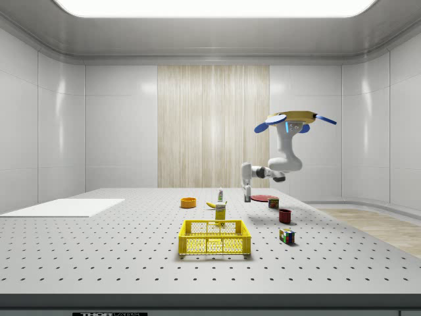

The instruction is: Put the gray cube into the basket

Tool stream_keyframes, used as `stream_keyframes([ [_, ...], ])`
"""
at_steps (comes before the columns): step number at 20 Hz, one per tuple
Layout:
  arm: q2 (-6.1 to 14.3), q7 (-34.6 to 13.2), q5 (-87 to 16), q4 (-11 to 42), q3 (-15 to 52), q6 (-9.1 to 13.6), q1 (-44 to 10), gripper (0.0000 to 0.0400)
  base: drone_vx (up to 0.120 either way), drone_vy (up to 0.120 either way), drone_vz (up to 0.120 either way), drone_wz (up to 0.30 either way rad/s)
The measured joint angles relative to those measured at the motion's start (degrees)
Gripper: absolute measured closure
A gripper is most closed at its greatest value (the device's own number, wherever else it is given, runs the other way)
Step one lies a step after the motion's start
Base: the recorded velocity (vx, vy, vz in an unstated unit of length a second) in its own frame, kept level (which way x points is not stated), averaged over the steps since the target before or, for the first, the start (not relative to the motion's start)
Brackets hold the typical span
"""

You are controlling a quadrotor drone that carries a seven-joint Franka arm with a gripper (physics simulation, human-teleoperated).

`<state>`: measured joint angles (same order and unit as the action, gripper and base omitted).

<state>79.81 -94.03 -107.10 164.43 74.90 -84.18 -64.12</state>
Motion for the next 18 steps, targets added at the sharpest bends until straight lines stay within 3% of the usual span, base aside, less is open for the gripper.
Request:
stream_keyframes([
  [9,1.2,-0.3,0.8,0.0,0.5,-1.0,-0.4,0.015,0.12,0.12,0.12,0.0],
  [18,2.3,-0.6,1.3,-0.1,0.8,-2.0,-0.7,0.015,0.12,0.12,0.0,0.0],
])
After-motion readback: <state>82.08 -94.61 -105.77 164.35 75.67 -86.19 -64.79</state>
